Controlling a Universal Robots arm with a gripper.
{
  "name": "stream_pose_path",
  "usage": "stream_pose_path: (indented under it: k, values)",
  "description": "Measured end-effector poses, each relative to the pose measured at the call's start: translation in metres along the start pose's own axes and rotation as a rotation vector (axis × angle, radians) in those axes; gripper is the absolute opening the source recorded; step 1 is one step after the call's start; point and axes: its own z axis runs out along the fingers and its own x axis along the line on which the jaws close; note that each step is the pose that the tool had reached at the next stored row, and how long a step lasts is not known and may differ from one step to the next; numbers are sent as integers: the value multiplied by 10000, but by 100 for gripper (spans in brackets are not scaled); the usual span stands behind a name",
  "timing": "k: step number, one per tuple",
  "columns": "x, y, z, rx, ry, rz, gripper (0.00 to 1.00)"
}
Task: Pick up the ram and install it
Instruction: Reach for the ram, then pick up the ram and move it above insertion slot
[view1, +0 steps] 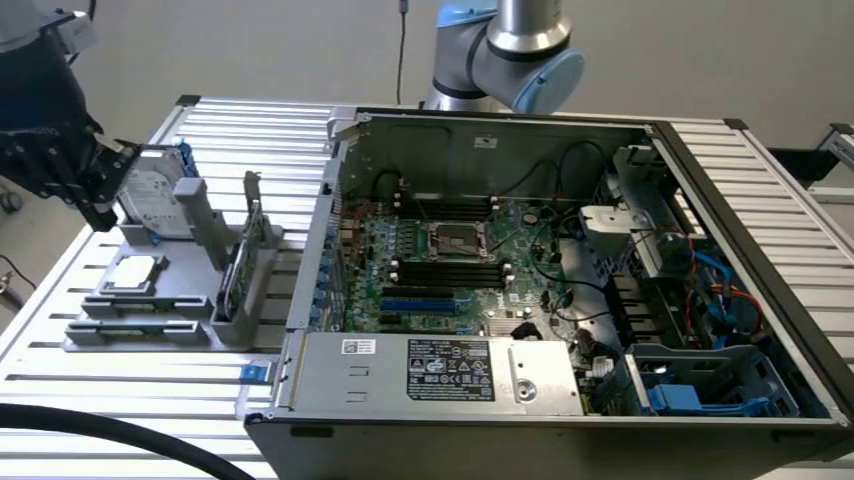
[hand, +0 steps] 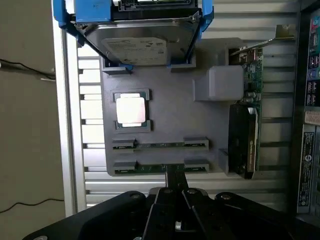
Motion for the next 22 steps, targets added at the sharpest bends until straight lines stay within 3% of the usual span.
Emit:
stream_pose_path:
  k: [3,8,22]
  values:
    - [-2,-44,55,-32,78,-175,11]
    - [-2,-57,125,-34,145,-796,11]
    - [17,-63,159,-6,151,-939,11]
